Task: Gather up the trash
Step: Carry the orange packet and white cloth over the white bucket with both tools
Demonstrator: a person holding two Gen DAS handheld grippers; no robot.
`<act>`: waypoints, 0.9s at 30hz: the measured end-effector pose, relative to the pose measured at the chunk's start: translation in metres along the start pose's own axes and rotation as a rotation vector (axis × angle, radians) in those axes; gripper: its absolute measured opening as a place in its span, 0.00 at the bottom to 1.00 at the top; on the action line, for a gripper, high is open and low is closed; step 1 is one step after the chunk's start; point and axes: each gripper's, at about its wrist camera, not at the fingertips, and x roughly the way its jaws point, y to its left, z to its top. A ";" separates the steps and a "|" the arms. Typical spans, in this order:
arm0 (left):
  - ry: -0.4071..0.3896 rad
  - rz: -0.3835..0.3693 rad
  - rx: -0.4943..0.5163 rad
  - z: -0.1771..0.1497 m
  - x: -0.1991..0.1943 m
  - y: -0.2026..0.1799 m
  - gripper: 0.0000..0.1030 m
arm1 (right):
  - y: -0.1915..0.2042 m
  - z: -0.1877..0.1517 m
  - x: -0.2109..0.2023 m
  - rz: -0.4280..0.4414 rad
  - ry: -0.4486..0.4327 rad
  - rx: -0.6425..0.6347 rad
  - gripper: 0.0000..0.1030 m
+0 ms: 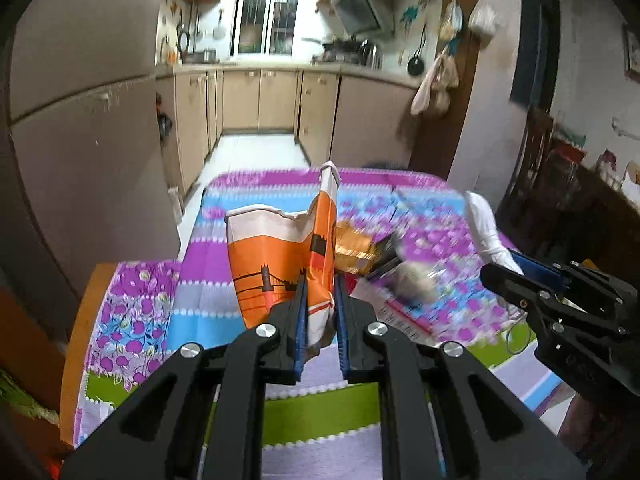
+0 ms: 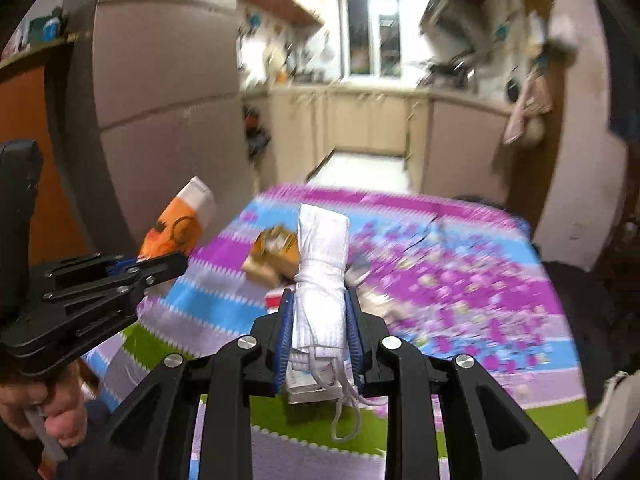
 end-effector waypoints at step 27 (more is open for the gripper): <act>-0.066 -0.272 0.156 0.041 -0.014 -0.182 0.11 | -0.148 -0.004 -0.156 -0.350 -0.126 0.163 0.25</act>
